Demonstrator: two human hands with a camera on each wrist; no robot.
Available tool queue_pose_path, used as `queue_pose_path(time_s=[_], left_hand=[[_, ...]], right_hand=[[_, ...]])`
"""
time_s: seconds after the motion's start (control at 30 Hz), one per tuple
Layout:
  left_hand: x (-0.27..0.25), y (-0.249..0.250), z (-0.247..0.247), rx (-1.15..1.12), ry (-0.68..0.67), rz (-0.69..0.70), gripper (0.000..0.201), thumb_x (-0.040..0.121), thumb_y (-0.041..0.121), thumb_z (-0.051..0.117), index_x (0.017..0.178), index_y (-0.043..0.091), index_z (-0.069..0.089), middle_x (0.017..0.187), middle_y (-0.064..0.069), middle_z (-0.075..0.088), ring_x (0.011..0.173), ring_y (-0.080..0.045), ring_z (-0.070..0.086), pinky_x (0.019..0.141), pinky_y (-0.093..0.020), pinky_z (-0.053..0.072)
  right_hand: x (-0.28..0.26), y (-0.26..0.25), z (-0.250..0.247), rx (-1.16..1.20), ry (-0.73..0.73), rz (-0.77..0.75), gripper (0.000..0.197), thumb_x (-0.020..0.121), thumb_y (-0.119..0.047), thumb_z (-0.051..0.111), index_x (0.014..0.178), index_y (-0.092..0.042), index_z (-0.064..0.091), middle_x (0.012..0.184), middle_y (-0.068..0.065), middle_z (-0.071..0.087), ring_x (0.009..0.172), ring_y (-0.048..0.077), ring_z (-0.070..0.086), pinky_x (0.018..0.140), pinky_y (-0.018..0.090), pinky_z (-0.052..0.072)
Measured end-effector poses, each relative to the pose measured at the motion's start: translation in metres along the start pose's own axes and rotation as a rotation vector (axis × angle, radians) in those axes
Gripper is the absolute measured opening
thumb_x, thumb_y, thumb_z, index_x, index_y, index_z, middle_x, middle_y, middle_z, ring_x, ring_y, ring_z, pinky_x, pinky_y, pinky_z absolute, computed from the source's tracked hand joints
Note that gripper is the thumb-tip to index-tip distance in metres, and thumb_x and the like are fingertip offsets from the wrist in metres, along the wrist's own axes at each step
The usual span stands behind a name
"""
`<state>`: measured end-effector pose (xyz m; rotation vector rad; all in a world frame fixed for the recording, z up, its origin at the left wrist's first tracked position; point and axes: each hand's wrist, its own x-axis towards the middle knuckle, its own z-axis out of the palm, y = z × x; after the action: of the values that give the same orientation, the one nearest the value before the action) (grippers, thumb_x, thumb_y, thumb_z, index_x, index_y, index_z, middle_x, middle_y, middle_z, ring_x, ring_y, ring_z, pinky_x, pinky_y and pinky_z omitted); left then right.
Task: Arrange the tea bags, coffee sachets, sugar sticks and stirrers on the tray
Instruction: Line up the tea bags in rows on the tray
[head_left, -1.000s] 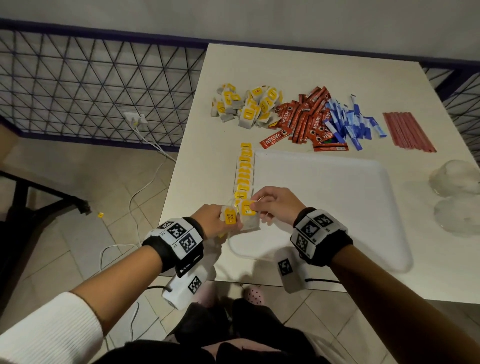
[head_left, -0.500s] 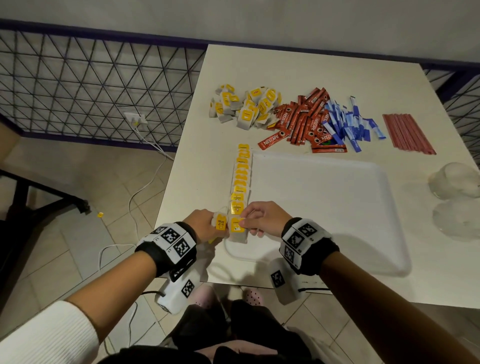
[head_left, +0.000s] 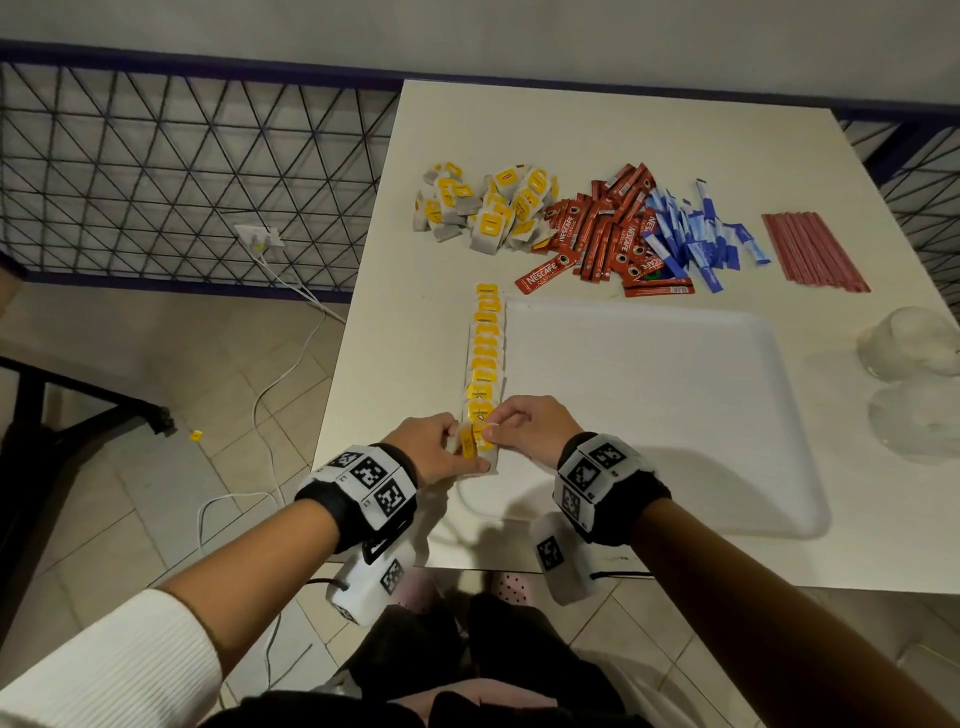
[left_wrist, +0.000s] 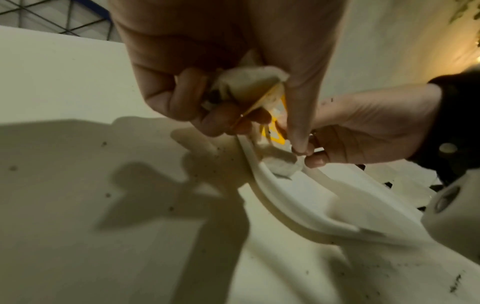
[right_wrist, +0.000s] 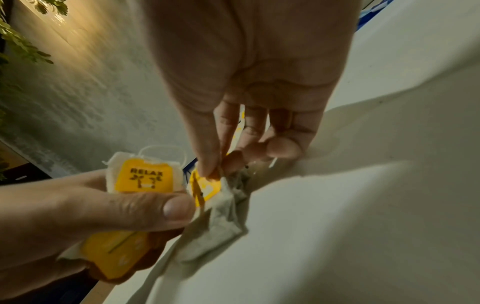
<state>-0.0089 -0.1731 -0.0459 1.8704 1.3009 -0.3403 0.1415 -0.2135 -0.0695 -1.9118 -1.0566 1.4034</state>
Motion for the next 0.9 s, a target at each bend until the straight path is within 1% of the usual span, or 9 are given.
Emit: queue_pose_path(time_s=[0.07,0.17,0.23,0.33,0.47,0.57,0.67,0.77,0.9], left_hand=[[0.002,0.003,0.001,0.068,-0.015,0.02,0.039,0.076,0.049,0.069,0.08,0.02,0.042,0.075,0.005,0.047,0.081,-0.017,0.048,0.07,-0.025,0.035],[0.003,0.005,0.0,0.118,-0.022,0.041,0.043,0.077,0.046,0.07,0.1,0.015,0.051,0.09,0.001,0.052,0.084,-0.015,0.048,0.074,-0.024,0.038],[0.003,0.004,0.001,0.117,-0.015,0.048,0.047,0.077,0.045,0.071,0.108,0.013,0.054,0.096,0.0,0.055,0.088,-0.016,0.05,0.075,-0.023,0.038],[0.002,0.002,0.002,0.117,-0.019,0.058,0.049,0.077,0.044,0.071,0.111,0.013,0.054,0.104,-0.003,0.059,0.096,-0.018,0.054,0.077,-0.023,0.037],[0.001,-0.003,0.003,0.056,0.002,0.067,0.049,0.074,0.044,0.073,0.109,0.015,0.055,0.103,-0.002,0.06,0.101,-0.02,0.056,0.08,-0.025,0.041],[0.002,-0.004,0.002,0.042,0.013,0.073,0.048,0.074,0.043,0.074,0.108,0.013,0.056,0.105,-0.004,0.061,0.099,-0.02,0.056,0.084,-0.029,0.043],[0.002,-0.005,0.002,0.051,0.017,0.081,0.048,0.074,0.043,0.074,0.107,0.014,0.056,0.098,-0.001,0.058,0.091,-0.017,0.053,0.081,-0.028,0.041],[0.003,-0.005,0.001,0.031,0.03,0.074,0.048,0.073,0.043,0.074,0.105,0.013,0.056,0.098,-0.002,0.059,0.093,-0.02,0.055,0.084,-0.03,0.044],[0.003,-0.005,0.002,0.006,0.042,0.068,0.043,0.071,0.045,0.075,0.096,0.017,0.053,0.092,0.001,0.057,0.089,-0.019,0.055,0.081,-0.03,0.044]], right_hand=[[-0.001,0.0,-0.001,-0.004,0.002,-0.006,0.019,0.074,-0.016,0.075,0.065,-0.027,0.063,0.054,-0.009,0.057,0.077,0.022,0.06,0.091,0.049,0.05],[-0.005,-0.004,-0.002,-0.037,0.005,-0.017,0.019,0.074,-0.016,0.075,0.066,-0.027,0.062,0.05,-0.011,0.058,0.076,0.02,0.061,0.087,0.044,0.052],[-0.009,-0.009,-0.004,-0.06,-0.033,-0.015,0.016,0.077,-0.017,0.073,0.067,-0.024,0.061,0.056,-0.007,0.058,0.068,0.014,0.058,0.076,0.034,0.052],[-0.015,-0.017,-0.01,-0.045,-0.099,-0.013,0.018,0.079,-0.014,0.07,0.066,-0.022,0.06,0.057,-0.007,0.053,0.054,0.004,0.048,0.055,0.014,0.039],[-0.018,-0.021,-0.015,-0.026,-0.109,-0.03,0.022,0.08,-0.009,0.069,0.063,-0.02,0.059,0.055,-0.007,0.053,0.052,0.004,0.045,0.043,0.008,0.034],[-0.019,-0.021,-0.016,-0.026,-0.136,-0.031,0.021,0.08,-0.009,0.069,0.064,-0.019,0.059,0.058,0.001,0.054,0.054,0.008,0.046,0.046,0.012,0.037],[-0.016,-0.017,-0.015,-0.056,-0.11,-0.062,0.026,0.078,-0.008,0.069,0.06,-0.023,0.06,0.048,-0.013,0.056,0.058,0.006,0.048,0.06,0.017,0.04],[-0.014,-0.013,-0.014,-0.055,-0.097,-0.068,0.029,0.077,-0.006,0.069,0.057,-0.025,0.061,0.043,-0.017,0.055,0.056,0.004,0.048,0.062,0.019,0.039],[-0.014,-0.012,-0.013,-0.086,-0.058,-0.102,0.024,0.079,-0.012,0.07,0.061,-0.025,0.06,0.056,-0.012,0.055,0.059,0.004,0.047,0.064,0.019,0.04]])
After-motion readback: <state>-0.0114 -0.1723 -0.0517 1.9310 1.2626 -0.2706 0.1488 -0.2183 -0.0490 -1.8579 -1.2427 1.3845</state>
